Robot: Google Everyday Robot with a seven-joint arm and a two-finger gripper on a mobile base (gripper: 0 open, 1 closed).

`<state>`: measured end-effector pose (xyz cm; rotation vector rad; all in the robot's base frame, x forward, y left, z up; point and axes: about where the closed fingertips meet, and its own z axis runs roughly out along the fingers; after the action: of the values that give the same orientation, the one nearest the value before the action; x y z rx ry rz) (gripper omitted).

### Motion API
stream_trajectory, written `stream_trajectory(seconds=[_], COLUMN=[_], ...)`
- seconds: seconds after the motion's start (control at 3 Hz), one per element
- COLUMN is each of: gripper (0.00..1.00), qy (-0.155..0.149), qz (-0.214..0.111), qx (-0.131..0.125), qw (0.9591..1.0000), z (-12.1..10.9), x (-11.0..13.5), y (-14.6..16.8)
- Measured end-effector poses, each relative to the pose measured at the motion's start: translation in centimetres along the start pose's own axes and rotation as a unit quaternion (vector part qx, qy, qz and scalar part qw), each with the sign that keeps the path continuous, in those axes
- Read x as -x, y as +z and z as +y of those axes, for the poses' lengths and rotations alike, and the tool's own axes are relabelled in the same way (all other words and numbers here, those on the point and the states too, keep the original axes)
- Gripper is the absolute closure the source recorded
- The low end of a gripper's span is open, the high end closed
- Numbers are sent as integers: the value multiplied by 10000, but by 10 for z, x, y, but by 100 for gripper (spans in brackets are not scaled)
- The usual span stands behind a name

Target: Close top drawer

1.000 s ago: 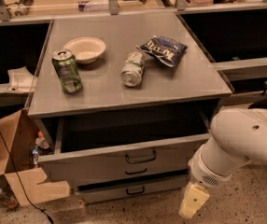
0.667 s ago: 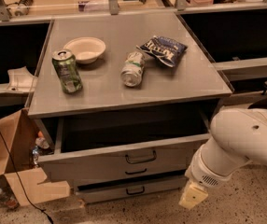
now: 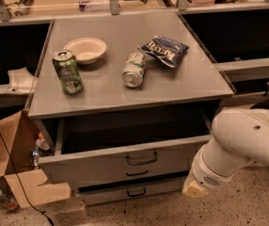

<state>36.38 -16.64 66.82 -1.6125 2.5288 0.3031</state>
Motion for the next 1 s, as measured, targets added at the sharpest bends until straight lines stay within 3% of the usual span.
stream_trajectory(seconds=[0.33, 0.67, 1.0], gripper=[100, 100, 100], qy=[24, 73, 70], qz=[-53, -63, -67], qx=[-60, -83, -79], qw=[10000, 9999, 9999], z=[-13, -40, -53], x=[8, 19, 24], y=[0, 9, 19])
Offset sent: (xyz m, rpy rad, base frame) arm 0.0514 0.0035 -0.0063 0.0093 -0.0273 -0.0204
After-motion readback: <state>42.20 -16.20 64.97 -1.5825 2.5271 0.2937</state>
